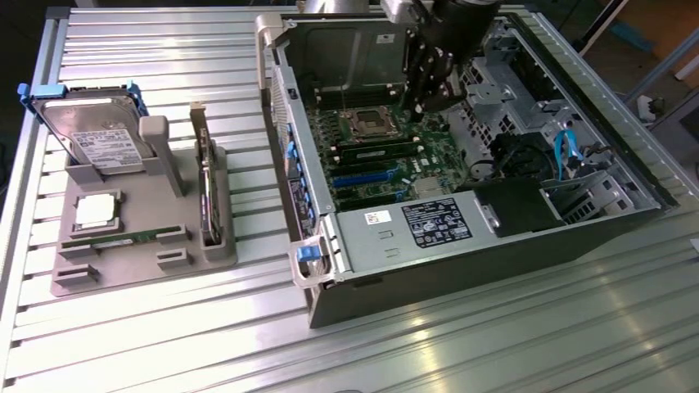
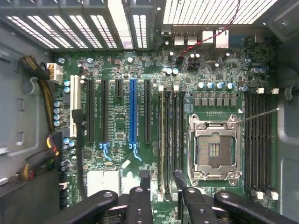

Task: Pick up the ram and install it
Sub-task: 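Insert the ram into the slot, then press down the ram until it locks into place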

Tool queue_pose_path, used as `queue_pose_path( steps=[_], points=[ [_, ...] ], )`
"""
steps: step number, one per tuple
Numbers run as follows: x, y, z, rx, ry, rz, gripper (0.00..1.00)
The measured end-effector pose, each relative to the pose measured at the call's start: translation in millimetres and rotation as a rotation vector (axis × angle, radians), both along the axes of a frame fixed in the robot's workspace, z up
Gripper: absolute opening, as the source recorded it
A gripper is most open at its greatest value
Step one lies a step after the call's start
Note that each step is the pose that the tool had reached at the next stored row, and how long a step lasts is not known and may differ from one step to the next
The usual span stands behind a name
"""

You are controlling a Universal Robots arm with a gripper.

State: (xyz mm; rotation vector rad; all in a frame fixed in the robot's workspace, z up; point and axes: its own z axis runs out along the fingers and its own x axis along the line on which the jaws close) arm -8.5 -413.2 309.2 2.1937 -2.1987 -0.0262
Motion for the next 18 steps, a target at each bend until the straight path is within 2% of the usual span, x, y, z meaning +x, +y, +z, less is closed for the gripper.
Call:
queue_pose_path(
  steps=[1, 4, 7, 8, 12, 13, 14, 18],
  points=[
    [0.0, 0.1, 2.6, -0.0032, 0.0, 0.0, 0.32],
    [0.0, 0.8, 16.0, -0.0182, 0.0, 0.0, 0.32],
    [0.0, 1.3, 22.2, -0.0289, 0.0, 0.0, 0.32],
    [0.0, 1.5, 26.1, -0.0359, 0.0001, 0.0, 0.32],
    [0.0, 2.0, 34.4, -0.0514, 0.0, 0.0, 0.32],
    [0.0, 2.1, 37.6, -0.0571, 0.0001, 0.0, 0.32],
    [0.0, 2.2, 40.3, -0.0604, 0.0002, 0.0, 0.32],
    [0.0, 2.2, 41.3, -0.0605, 0.0001, 0.0, 0.32]
  ],
)
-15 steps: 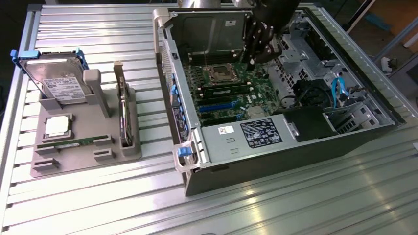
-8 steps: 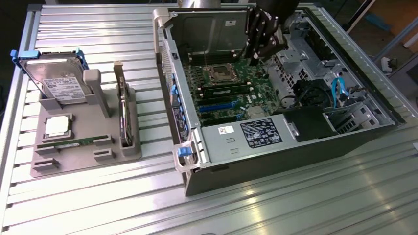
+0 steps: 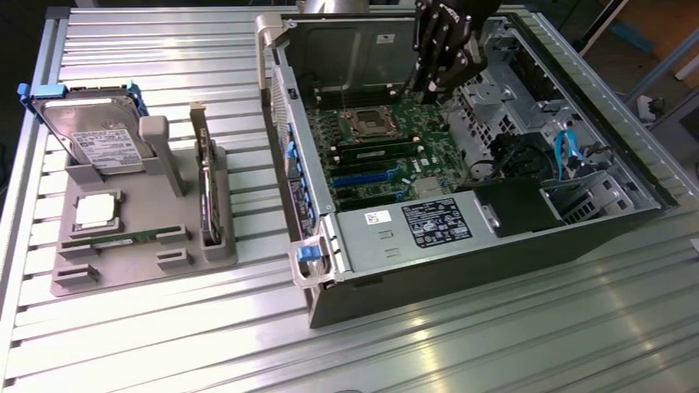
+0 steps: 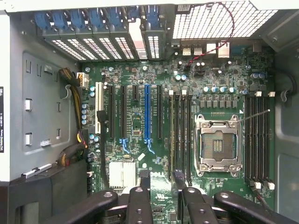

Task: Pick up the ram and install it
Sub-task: 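Press down the ram until it locks into place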

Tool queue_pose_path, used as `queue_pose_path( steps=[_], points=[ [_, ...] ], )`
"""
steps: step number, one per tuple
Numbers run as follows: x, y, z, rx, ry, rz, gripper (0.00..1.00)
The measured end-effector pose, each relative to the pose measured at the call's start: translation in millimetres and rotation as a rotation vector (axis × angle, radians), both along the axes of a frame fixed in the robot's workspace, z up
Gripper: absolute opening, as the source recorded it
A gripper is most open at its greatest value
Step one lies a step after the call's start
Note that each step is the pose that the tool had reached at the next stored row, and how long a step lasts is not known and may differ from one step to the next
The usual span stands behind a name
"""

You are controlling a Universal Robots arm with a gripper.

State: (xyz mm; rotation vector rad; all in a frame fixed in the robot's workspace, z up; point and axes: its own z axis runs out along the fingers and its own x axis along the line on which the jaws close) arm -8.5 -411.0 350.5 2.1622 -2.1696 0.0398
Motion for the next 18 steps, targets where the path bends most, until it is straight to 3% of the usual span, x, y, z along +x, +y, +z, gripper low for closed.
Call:
queue_pose_path(
  steps=[10, 11, 14, 18],
  points=[
    [0.0, 0.0, 0.0, 0.0, 0.0, 0.0, 0.32],
    [0.0, 0.0, 0.0, 0.0, 0.0, 0.0, 0.3],
    [0.0, 0.0, 0.0, 0.0, 0.0, 0.0, 0.11],
    [0.0, 0.0, 0.0, 0.0, 0.0, 0.0, 0.11]
  ],
)
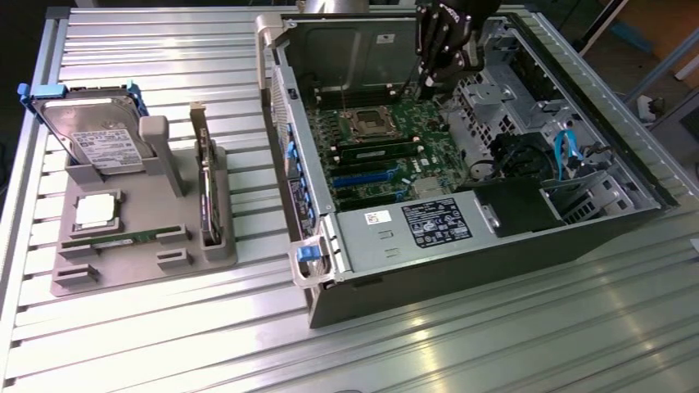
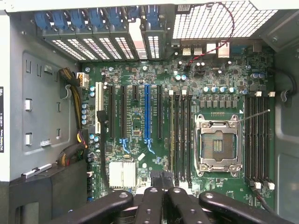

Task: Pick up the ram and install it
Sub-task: 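Press down the ram until it locks into place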

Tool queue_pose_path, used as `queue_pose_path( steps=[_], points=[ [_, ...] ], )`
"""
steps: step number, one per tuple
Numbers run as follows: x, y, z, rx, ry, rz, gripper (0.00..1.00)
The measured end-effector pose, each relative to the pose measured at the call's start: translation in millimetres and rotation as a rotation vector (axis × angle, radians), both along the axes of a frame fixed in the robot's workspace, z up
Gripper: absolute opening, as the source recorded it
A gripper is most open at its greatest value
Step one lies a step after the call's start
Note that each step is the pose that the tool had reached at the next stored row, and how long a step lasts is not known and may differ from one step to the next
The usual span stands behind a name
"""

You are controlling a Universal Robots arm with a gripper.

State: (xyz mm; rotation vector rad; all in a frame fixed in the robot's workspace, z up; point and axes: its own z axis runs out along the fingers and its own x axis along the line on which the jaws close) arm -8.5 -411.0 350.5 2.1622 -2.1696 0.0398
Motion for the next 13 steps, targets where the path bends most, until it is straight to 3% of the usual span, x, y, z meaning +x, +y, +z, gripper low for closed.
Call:
queue_pose_path(
  steps=[7, 8, 11, 12, 13],
  points=[
    [0.0, 0.0, 0.0, 0.0001, 0.0, 0.0, 0.11],
    [-0.7, 0.0, 0.0, 0.0001, -0.0036, 0.0, 0.11],
    [-4.1, 0.0, -0.1, 0.0002, -0.0375, 0.0, 0.11],
    [-4.4, 0.0, -0.2, 0.0003, -0.0418, 0.0, 0.11],
    [-4.4, 0.0, -0.2, 0.0003, -0.0422, 0.0, 0.11]
  ],
)
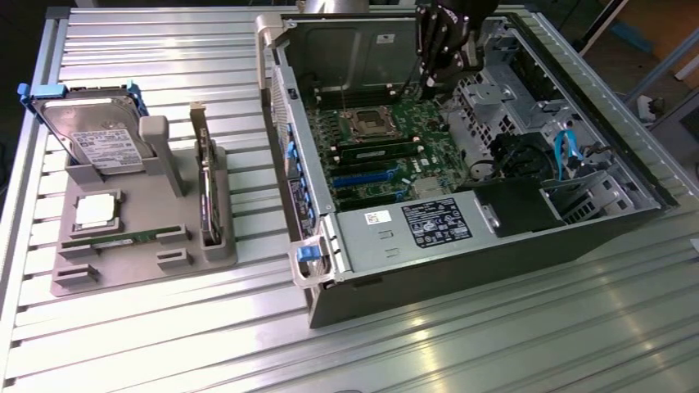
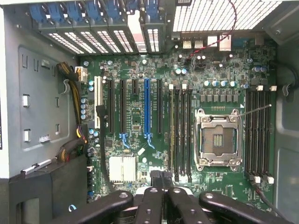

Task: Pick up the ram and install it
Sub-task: 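Press down the ram until it locks into place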

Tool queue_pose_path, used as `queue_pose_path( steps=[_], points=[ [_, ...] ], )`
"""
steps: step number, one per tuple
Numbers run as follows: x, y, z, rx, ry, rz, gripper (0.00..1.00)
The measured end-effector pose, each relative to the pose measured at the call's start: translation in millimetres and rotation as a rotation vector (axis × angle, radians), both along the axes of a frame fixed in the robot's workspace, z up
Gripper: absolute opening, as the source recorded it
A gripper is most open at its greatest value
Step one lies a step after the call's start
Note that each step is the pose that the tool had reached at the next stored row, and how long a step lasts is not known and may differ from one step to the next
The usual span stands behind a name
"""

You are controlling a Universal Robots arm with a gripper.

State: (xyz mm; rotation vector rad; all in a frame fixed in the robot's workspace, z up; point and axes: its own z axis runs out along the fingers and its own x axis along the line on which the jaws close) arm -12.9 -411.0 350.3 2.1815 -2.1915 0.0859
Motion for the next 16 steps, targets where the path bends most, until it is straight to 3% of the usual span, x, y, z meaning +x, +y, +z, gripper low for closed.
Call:
queue_pose_path(
  steps=[5, 16],
  points=[
    [1.9, 0.0, 0.2, 0.0031, 0.0001, 0.0, 0.11],
    [26.0, 0.0, 0.1, 0.0048, 0.0003, 0.0, 0.11]
  ],
)
